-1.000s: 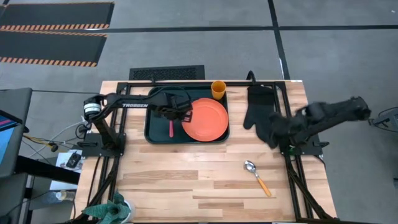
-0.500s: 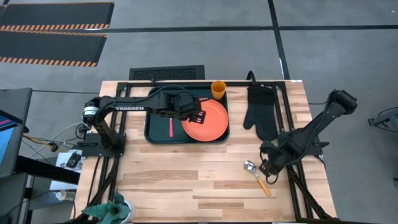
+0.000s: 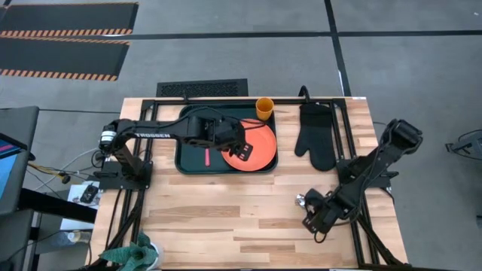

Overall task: Pick and place plate/cup/fork/spoon on tray
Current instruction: Put the yellow spoon on the black tray to the left of the pink fork

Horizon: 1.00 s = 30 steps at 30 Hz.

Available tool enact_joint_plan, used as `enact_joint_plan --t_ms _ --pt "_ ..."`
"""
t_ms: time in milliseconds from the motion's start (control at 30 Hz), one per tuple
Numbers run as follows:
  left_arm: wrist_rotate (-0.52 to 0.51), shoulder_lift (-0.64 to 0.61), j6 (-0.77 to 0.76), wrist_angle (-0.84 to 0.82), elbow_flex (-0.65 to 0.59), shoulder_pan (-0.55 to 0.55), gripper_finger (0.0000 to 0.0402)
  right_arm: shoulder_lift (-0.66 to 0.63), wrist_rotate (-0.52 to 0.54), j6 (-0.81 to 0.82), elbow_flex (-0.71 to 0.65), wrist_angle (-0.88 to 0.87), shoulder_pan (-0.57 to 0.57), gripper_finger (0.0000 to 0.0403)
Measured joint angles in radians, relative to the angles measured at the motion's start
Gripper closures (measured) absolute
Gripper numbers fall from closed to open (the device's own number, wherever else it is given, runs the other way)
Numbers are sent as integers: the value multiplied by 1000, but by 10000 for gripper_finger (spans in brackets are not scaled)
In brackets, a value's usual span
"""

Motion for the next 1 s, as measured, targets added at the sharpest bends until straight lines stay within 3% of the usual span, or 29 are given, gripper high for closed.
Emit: enact_joint_plan --t_ms 233,333,500,633,867,1000 --pt "-18 0 30 -1 0 -38 217 115 -69 60 8 3 3 209" --pt "-19 0 41 -1 0 -45 217 141 -81 91 28 -34 -1 254" --pt "-20 0 48 0 0 -58 217 123 -90 99 65 -77 -21 371" --pt "-20 0 88 0 0 -64 217 71 -78 84 78 -75 -44 377" --pt "-25 0 159 48 0 -80 217 -87 129 48 92 33 -51 393" --pt "59 0 312 184 0 -91 217 -208 277 -44 93 158 -51 396"
